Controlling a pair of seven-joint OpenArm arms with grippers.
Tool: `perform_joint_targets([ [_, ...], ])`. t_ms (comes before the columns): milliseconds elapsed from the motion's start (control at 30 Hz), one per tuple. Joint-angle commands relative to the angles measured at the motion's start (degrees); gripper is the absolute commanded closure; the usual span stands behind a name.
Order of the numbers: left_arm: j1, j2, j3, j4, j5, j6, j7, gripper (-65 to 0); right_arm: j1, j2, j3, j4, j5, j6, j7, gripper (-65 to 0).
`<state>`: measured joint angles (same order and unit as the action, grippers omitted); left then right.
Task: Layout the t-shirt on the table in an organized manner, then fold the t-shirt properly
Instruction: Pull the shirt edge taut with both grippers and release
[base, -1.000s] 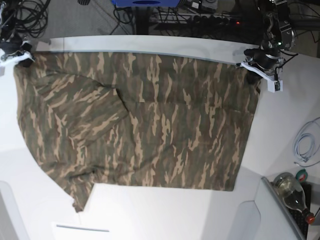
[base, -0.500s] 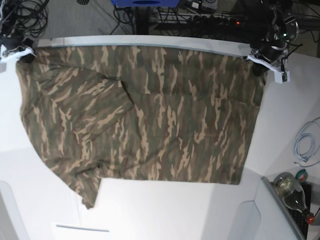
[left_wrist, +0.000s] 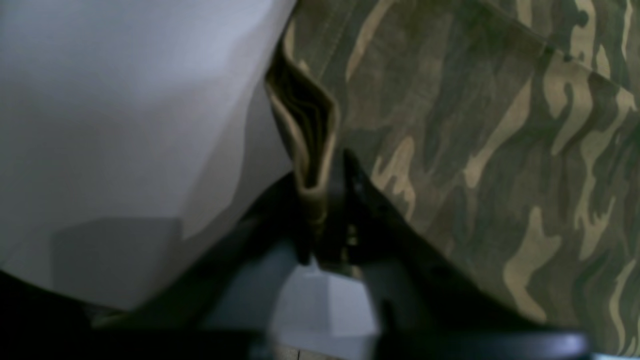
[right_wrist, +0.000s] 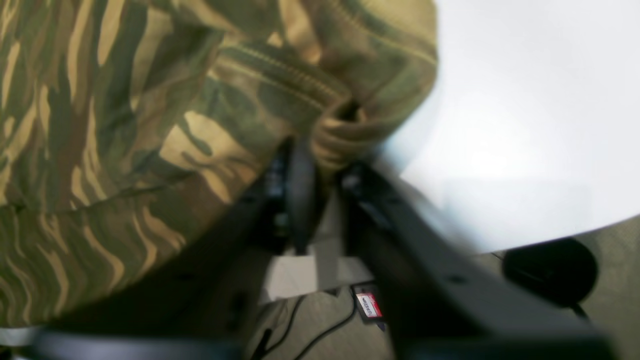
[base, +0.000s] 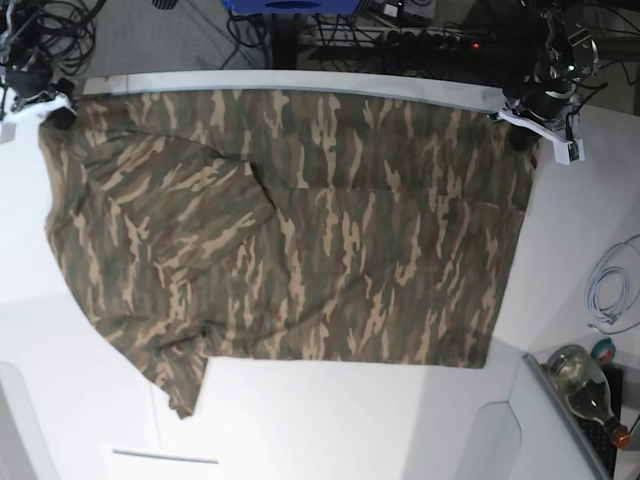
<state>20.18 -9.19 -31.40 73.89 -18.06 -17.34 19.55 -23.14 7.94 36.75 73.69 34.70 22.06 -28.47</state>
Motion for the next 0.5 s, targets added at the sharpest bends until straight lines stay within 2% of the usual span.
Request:
perform_joint_targets([
  [0, 0.96, -0.44, -0.65, 0.79, 0.61, 1.04, -0.17, -13.5, -0.47, 0.80, 0.57, 1.17, -0.46, -0.48, -0.23, -20.6],
  [100, 1.40, -0.35, -0.73, 1.23, 0.61, 1.04, -0.17, -33.6, -1.00, 0.63, 1.36, 3.01, -0.37, -0.92, -0.23, -36.9],
  [200, 1.40, -0.44, -0.73, 1.32, 0.61, 1.04, -0.17, -45.7, -1.00, -1.57, 4.96, 5.65, -0.72, -1.01, -0.23, -49.7],
  [267, 1.40, -0.61, -1.00, 1.76, 0.61, 1.04, -0.17, -49.7, -1.17, -2.54, 7.69, 8.55, -0.81, -1.01, -0.23, -50.9],
  [333, 1.31, -0.44, -4.43, 3.61, 0.61, 1.04, -0.17, -50.4, -1.26, -2.54, 9.36, 10.31, -0.90, -1.10, -0.32, -50.9],
  [400, 0.61, -0.26, -10.49, 5.01, 0.61, 1.04, -0.17, -50.4, -0.64, -1.84, 10.59, 11.01, -0.90, -1.10, -0.32, -50.9],
  [467, -1.42, -0.70, -14.89, 5.98, 0.88, 1.04, -0.17, -50.4, 1.47, 0.71, 11.03, 10.49, -0.90, -1.10, -0.32, -51.2],
])
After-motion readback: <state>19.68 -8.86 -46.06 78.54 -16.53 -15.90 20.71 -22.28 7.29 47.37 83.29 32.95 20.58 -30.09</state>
